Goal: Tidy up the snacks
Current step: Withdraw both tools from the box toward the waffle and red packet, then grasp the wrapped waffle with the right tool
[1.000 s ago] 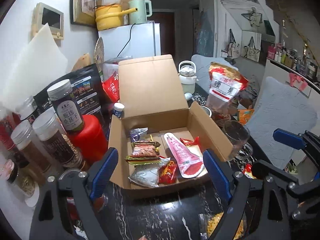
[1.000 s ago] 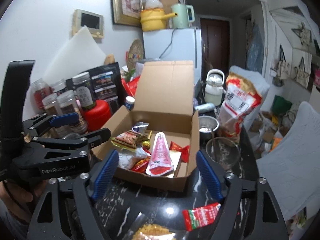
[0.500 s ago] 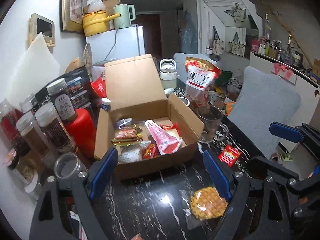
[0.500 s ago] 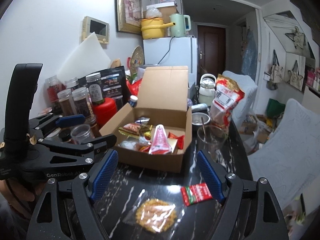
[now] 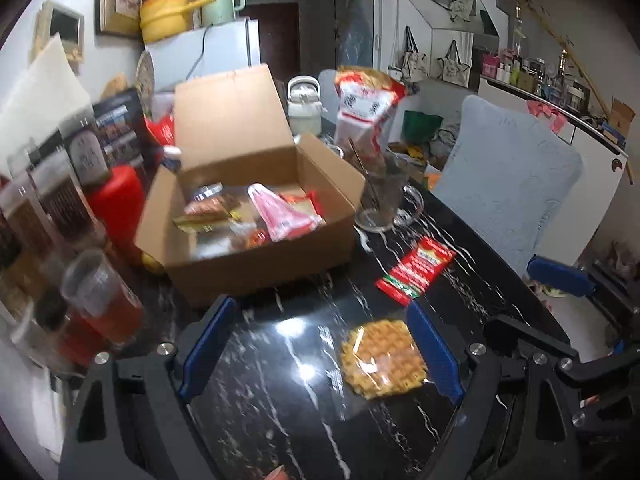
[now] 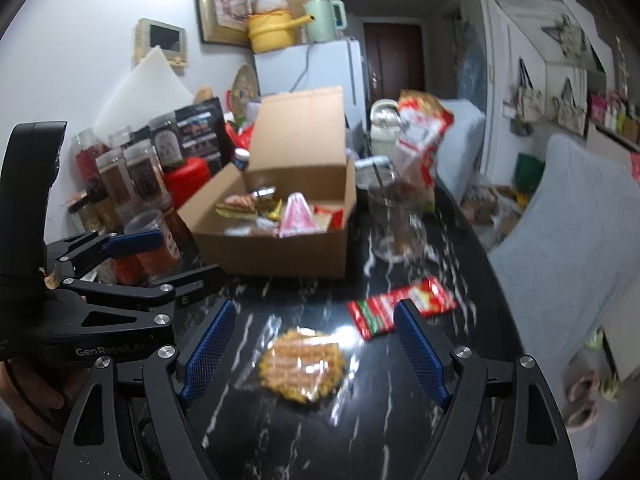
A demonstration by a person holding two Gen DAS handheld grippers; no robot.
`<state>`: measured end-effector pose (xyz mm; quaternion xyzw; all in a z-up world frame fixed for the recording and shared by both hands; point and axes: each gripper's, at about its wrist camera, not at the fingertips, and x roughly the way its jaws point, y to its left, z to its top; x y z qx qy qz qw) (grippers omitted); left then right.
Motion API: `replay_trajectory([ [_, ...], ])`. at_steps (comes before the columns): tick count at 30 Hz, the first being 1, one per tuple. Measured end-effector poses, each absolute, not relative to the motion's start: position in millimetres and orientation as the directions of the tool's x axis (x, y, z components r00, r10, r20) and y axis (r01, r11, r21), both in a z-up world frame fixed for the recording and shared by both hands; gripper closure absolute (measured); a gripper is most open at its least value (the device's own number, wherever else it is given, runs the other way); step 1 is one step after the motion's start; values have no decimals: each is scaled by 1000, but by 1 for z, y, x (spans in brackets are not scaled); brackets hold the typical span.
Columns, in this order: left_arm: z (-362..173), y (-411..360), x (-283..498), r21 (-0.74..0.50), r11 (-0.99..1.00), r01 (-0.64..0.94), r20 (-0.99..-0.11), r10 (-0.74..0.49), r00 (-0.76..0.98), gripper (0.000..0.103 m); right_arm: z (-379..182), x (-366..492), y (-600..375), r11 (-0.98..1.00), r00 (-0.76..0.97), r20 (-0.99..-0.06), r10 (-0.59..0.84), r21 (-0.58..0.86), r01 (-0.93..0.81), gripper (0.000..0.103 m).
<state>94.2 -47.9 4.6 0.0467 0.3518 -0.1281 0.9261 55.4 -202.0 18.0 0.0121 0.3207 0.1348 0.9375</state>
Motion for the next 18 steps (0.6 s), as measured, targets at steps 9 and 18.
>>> replay_trajectory([
  [9,-40,-35,98,-50,972,229,-728,-192,658,15,-28,55,-215,969,707,-662,248,182,-170,19],
  [18,-67,-12,105,-51,979,197,-764,-165,623,15,-71,78,-201,964,629,-733,260,232,-129,0],
])
